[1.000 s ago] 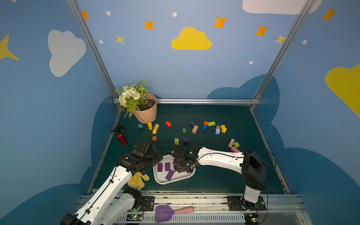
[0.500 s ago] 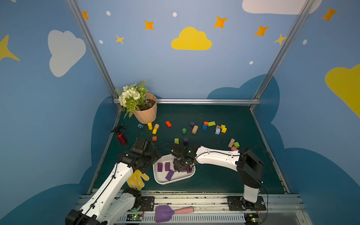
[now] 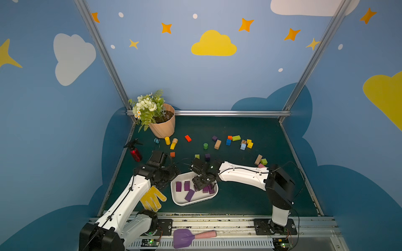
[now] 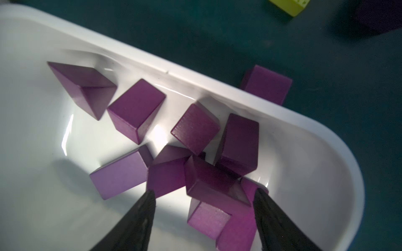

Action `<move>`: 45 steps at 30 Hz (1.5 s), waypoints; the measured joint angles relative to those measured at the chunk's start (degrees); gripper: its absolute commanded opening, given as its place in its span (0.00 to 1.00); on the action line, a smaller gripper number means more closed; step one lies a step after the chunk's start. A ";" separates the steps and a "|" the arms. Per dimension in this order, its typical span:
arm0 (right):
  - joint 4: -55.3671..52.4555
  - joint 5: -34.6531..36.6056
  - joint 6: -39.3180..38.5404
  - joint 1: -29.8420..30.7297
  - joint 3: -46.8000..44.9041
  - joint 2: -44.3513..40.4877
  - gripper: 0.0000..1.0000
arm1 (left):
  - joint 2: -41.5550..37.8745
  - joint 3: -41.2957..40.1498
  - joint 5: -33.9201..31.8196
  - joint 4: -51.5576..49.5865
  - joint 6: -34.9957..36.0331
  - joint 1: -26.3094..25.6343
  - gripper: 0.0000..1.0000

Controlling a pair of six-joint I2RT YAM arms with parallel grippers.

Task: Pick purple bricks into the storage bin
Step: Place the building block in the storage box, then pick up the building block from the center of the board.

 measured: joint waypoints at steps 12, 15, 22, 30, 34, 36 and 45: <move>-2.91 0.72 -3.26 -3.89 2.84 -4.66 0.75 | 4.87 3.93 0.70 0.11 1.53 0.74 1.00; -3.17 1.11 -4.28 -5.79 3.26 -6.69 0.75 | 6.47 5.07 1.31 0.07 2.08 0.74 1.00; -3.98 1.40 -7.10 -11.87 4.26 -8.35 0.75 | 9.81 8.15 1.70 0.15 3.96 0.96 1.00; -4.59 1.31 -9.03 -17.66 7.04 -7.89 0.75 | 13.64 11.89 0.92 -0.20 7.28 1.01 1.00; -4.44 1.27 -9.07 -18.58 9.75 -5.46 0.75 | 14.34 13.20 -0.44 -0.55 8.66 1.01 1.00; -3.98 1.14 -8.94 -18.71 10.88 -3.69 0.75 | 15.06 14.01 -1.01 -0.59 9.20 1.01 1.00; -2.99 0.20 -7.15 -19.15 15.08 3.80 0.75 | 19.02 16.57 -2.19 -0.98 11.67 0.98 1.00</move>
